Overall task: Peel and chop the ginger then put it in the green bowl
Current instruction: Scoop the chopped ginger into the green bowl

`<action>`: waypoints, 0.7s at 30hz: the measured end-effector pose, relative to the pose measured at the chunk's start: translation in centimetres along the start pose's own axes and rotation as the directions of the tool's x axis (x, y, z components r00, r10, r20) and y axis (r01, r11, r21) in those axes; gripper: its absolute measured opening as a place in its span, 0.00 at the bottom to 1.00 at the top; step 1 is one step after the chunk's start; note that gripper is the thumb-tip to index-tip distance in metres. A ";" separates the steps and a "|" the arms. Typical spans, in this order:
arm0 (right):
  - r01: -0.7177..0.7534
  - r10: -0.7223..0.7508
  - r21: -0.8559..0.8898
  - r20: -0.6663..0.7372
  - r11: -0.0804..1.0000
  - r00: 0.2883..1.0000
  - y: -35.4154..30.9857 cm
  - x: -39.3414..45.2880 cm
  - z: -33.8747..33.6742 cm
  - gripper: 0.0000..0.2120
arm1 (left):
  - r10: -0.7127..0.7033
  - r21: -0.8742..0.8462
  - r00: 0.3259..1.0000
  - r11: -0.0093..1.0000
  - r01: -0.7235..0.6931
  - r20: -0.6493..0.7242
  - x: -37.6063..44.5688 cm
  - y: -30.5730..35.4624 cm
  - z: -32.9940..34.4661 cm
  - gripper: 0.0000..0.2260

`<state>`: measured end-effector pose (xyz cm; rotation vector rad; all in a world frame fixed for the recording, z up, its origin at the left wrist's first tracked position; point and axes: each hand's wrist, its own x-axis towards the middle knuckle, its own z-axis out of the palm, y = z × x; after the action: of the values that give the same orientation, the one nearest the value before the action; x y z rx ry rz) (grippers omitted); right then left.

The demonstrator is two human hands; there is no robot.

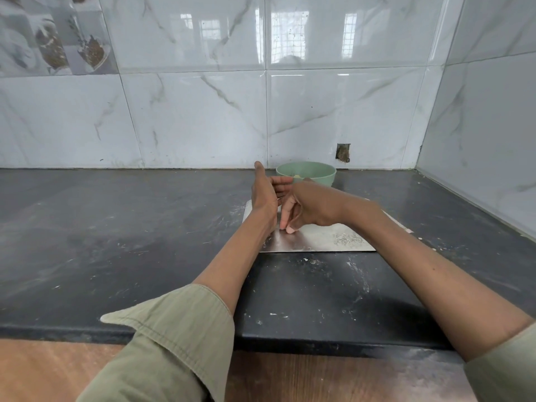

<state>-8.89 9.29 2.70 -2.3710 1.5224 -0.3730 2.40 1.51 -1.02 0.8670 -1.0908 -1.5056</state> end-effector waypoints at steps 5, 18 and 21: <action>-0.005 0.004 -0.038 -0.020 0.999 1.000 -0.3 -0.4 -0.4 0.08 | 0.008 0.015 1.000 1.000 -0.008 -0.005 -0.2 0.0 0.0 0.38; -0.035 0.114 0.175 -0.467 0.984 0.877 2.5 -1.4 -2.8 0.11 | 0.006 0.015 0.999 1.000 -0.006 0.036 0.0 -0.2 -0.2 0.39; 0.034 0.128 0.207 -0.715 0.978 0.688 3.1 -0.5 -3.6 0.08 | 0.014 0.019 0.999 1.000 -0.014 0.032 0.0 -0.1 -0.1 0.39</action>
<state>-12.96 8.14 4.79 -2.0940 1.7119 -1.5375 2.47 1.48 -1.10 0.8495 -1.1335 -1.5041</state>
